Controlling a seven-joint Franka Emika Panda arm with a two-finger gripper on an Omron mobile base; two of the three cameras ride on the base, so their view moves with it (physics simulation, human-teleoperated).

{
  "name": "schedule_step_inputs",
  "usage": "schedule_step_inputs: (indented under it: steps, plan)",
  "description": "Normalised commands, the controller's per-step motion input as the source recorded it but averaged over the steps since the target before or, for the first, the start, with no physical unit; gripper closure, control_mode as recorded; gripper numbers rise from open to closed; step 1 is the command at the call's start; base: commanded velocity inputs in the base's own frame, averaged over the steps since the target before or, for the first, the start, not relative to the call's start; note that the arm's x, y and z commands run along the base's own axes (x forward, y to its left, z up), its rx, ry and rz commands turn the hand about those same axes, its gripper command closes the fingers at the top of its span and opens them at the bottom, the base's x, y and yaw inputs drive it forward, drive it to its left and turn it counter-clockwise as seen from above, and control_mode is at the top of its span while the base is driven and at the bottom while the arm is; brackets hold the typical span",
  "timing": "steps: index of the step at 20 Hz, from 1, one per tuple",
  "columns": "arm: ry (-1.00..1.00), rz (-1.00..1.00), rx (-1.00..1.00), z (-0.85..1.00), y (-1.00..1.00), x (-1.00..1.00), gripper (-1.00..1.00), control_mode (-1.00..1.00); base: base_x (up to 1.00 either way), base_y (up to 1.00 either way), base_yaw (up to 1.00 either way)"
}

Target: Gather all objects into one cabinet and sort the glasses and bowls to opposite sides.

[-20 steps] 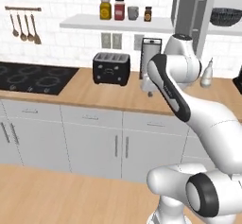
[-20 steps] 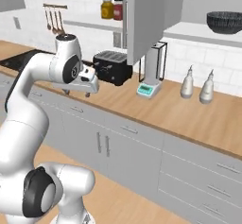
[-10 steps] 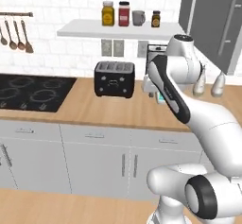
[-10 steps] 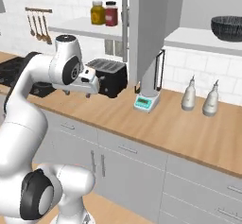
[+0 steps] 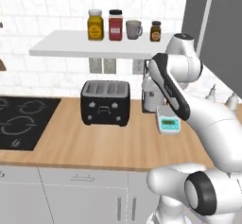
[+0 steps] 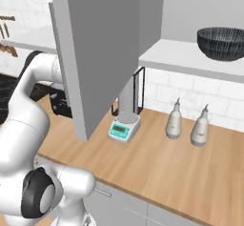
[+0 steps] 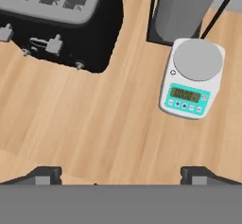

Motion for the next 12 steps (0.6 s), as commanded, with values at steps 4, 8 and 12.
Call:
schedule_step_inputs:
  steps: [4,8,12]
  plan:
    - [0.0,0.0,0.0,0.0,0.0,0.0,-1.0,1.0,0.16,0.09,-0.08]
    - [0.0,0.0,0.0,0.0,0.0,0.0,-1.0,1.0,0.0,0.13,-0.08]
    - [0.0,0.0,0.0,0.0,0.0,0.0,-1.0,1.0,0.0,0.47,-0.15]
